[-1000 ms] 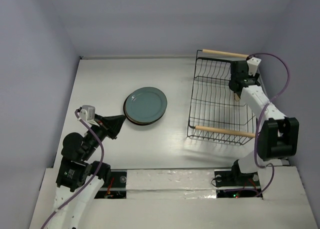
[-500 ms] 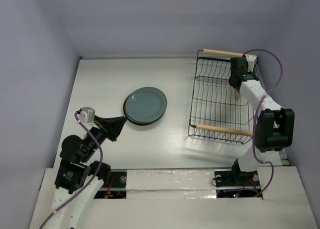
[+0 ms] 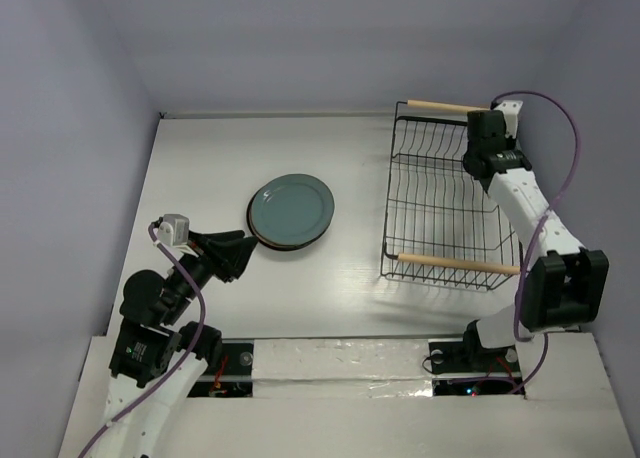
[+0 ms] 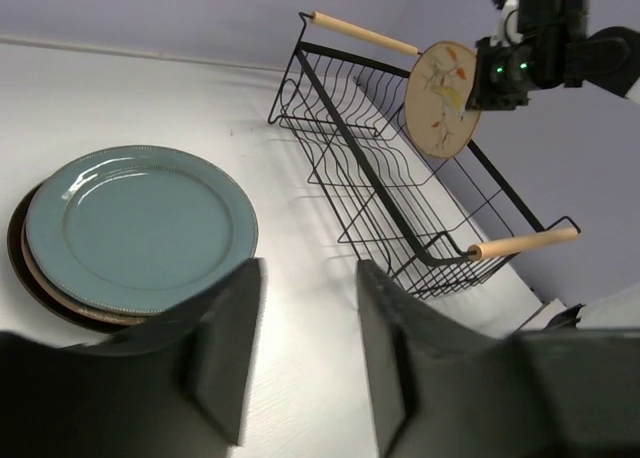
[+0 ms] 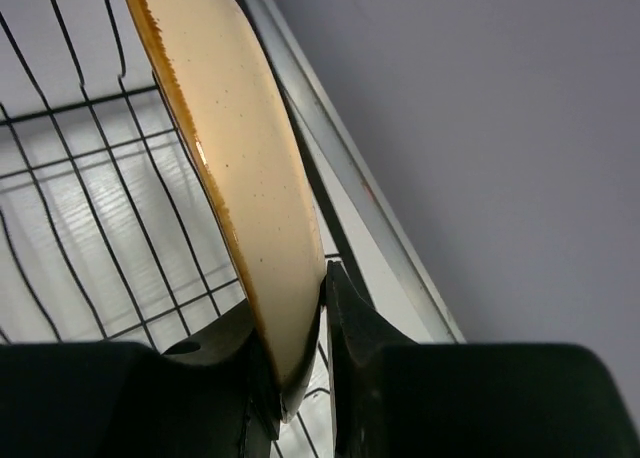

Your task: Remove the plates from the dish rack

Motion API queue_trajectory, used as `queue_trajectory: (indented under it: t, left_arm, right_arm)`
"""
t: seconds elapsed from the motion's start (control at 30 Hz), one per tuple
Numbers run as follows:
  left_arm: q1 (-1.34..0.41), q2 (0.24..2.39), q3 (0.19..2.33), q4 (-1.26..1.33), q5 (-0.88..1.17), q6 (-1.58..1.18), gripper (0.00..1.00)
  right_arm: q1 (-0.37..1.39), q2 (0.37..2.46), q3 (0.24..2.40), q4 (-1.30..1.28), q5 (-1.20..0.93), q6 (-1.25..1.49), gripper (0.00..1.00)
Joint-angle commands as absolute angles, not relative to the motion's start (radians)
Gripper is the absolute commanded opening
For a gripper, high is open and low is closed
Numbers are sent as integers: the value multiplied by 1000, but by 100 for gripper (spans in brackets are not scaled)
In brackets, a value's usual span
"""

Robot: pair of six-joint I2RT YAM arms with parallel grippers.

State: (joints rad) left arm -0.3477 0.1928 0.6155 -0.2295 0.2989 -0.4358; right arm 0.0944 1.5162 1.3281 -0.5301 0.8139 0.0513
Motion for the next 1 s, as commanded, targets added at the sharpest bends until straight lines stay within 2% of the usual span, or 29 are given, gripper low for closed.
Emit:
queue_trajectory:
  t: [0.0, 0.1, 0.13, 0.23, 0.27, 0.37, 0.57, 0.97]
  left_arm:
    - [-354, 202, 614, -196, 288, -442, 41]
    - [-354, 206, 615, -198, 281, -443, 58]
    - [-354, 207, 615, -199, 275, -443, 65]
    - [-354, 209, 617, -201, 267, -446, 77]
    - [-354, 213, 617, -201, 264, -445, 80]
    - [-344, 215, 618, -202, 249, -446, 80]
    - [-325, 215, 624, -219, 201, -456, 80]
    - [-267, 221, 627, -226, 178, -460, 80]
  right_arm:
    - [127, 1365, 1387, -440, 905, 93, 0]
    - [149, 1263, 1390, -446, 798, 165, 0]
    - [161, 1217, 1393, -437, 693, 210, 0]
    - [182, 1161, 1375, -385, 452, 311, 0]
    - [195, 1138, 1361, -323, 304, 339, 0]
    - [277, 1153, 1327, -227, 114, 434, 0]
    - [437, 1327, 1296, -36, -121, 578, 0]
    - [617, 1669, 1335, 170, -290, 745, 0]
